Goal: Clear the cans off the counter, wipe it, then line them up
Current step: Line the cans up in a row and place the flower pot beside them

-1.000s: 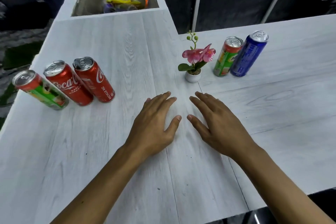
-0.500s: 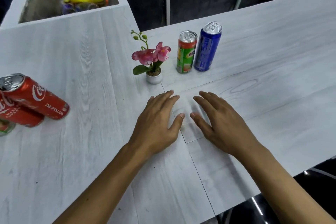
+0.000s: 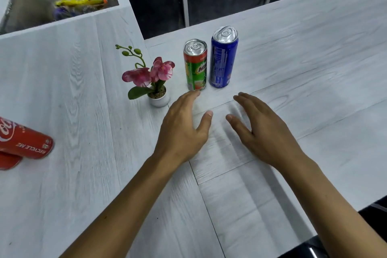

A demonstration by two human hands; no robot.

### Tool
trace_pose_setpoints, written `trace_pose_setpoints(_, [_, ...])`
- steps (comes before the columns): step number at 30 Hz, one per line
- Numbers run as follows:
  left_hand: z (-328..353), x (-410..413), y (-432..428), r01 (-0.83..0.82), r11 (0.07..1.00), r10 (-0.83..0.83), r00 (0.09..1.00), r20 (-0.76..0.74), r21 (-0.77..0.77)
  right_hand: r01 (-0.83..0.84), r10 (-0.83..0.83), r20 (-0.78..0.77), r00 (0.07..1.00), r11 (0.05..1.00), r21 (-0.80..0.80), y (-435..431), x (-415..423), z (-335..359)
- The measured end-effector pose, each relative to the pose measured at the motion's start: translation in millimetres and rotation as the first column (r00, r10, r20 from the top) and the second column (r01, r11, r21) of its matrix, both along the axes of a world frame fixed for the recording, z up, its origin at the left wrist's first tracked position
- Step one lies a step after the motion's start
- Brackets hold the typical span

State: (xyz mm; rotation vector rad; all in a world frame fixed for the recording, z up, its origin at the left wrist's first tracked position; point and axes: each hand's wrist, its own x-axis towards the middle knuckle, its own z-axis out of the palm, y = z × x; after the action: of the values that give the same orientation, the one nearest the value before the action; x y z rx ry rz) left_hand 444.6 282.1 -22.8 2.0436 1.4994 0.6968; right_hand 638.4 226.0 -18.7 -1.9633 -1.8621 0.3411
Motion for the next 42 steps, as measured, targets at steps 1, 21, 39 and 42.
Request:
trace_pose_setpoints(1, [0, 4, 4, -0.036, 0.999, 0.036, 0.999, 0.029, -0.001, 0.012, -0.012, -0.028, 1.000, 1.000, 0.004, 7, 2, 0])
trace_pose_setpoints(21, [-2, 51, 72, -0.252, 0.963, 0.270, 0.900, 0.342, -0.097, 0.105, -0.061, -0.342, 0.938, 0.988, 0.111, 111, 20, -6])
trace_pose_setpoints(39, [-13, 45, 80, -0.274, 0.960, 0.272, 0.882, 0.386, -0.050, 0.119, -0.041, -0.440, 0.897, 0.981, 0.151, 122, 15, -14])
trace_pose_setpoints(42, [-13, 46, 72, -0.253, 0.966, 0.251, 0.883, 0.396, -0.048, 0.137, -0.059, -0.444, 0.894, 0.979, 0.147, 112, 19, -16])
